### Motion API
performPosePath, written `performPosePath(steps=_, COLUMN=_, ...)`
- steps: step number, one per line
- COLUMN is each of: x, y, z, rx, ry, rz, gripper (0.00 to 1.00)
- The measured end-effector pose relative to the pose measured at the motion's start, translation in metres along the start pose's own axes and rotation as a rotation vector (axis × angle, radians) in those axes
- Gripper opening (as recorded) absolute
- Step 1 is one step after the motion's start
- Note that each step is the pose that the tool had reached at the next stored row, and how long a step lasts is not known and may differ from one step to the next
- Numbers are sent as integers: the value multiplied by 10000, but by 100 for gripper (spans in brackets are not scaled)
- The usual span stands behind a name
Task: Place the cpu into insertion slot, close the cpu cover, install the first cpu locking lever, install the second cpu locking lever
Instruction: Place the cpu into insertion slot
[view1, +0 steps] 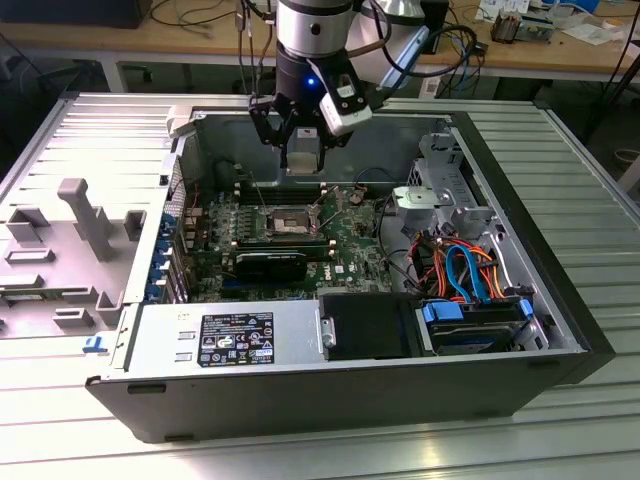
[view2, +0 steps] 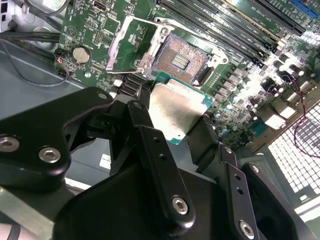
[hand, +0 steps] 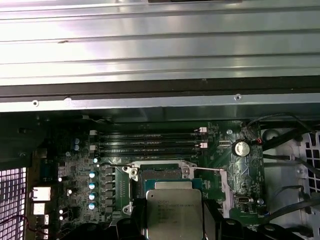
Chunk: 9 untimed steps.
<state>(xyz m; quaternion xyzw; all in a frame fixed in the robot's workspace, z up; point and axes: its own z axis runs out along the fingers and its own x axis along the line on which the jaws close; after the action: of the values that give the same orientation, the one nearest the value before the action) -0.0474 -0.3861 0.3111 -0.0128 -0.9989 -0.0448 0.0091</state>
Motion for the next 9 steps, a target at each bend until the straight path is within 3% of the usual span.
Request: performPosePath(steps=9, x=-1, y=-15, z=43, rx=0, ry=0, rz=0, gripper=54)
